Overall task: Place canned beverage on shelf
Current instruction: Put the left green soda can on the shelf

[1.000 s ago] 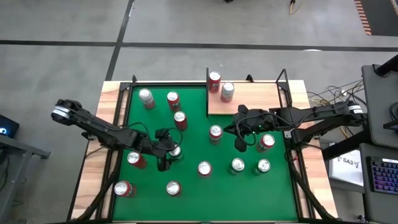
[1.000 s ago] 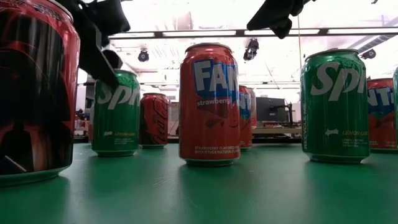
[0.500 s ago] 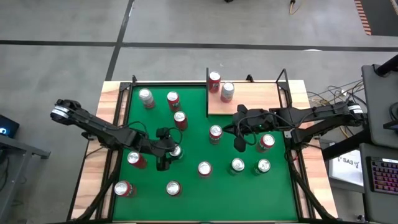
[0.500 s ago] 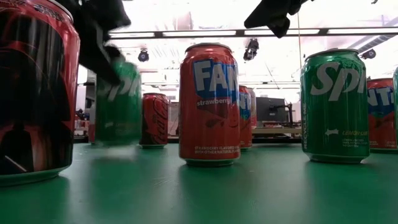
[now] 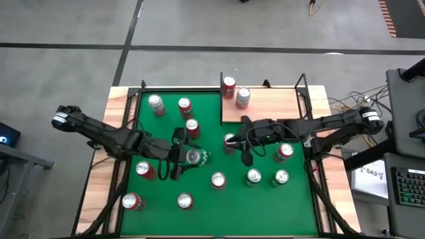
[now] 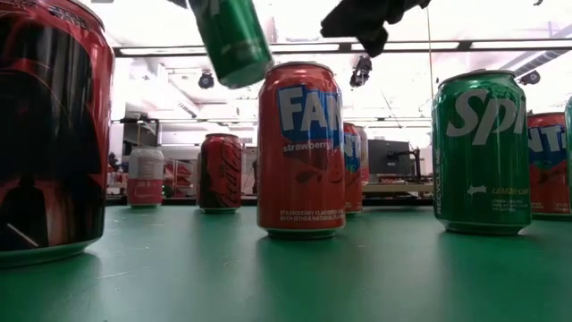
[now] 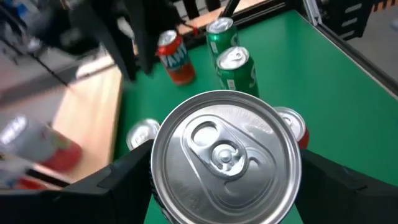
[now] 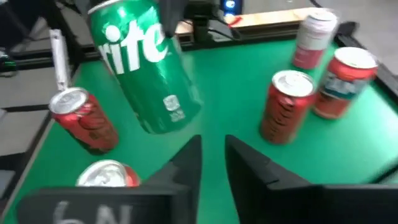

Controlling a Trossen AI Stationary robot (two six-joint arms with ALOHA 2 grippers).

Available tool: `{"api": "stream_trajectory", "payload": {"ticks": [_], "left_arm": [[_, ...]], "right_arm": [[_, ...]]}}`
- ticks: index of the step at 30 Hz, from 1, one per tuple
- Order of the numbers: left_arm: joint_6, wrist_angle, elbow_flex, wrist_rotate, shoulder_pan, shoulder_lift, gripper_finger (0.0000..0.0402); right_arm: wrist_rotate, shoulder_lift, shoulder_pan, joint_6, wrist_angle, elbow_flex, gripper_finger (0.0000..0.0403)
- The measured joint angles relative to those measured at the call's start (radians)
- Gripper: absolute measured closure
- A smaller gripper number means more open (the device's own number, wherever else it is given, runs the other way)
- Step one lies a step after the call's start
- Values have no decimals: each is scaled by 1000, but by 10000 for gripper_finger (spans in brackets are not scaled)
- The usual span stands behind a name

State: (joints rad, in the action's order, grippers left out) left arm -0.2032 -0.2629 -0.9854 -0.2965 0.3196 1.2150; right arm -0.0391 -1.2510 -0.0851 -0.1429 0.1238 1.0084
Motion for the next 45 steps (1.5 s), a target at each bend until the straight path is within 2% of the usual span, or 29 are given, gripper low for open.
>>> {"api": "stream_trajectory", "payload": {"ticks": [5, 12, 15, 18, 25, 30, 32, 37, 45], "left_arm": [[-78, 1, -35, -1, -15, 10, 112], [-94, 9, -39, -1, -50, 11, 112], [-94, 16, -38, -1, -64, 11, 112], [-95, 17, -37, -1, -77, 11, 112], [-104, 37, -36, 1, -87, 13, 112], [-106, 34, -35, 1, -87, 15, 112], [-105, 33, -35, 2, -87, 15, 96], [-112, 51, -35, -23, -89, 15, 34], [-171, 51, -35, -40, -89, -7, 44]], "right_arm": [[14, -71, -2, 12, -44, 30, 234], [20, -170, -2, 100, -39, 126, 107], [21, -207, -2, 154, -25, 165, 68], [21, -239, -2, 197, -24, 195, 45], [12, -301, -2, 269, -32, 254, 42], [10, -330, -1, 284, -17, 291, 93], [11, -334, -1, 285, -16, 295, 114], [13, -333, 6, 263, -19, 296, 114], [16, -273, 29, 248, 63, 296, 114]]}}
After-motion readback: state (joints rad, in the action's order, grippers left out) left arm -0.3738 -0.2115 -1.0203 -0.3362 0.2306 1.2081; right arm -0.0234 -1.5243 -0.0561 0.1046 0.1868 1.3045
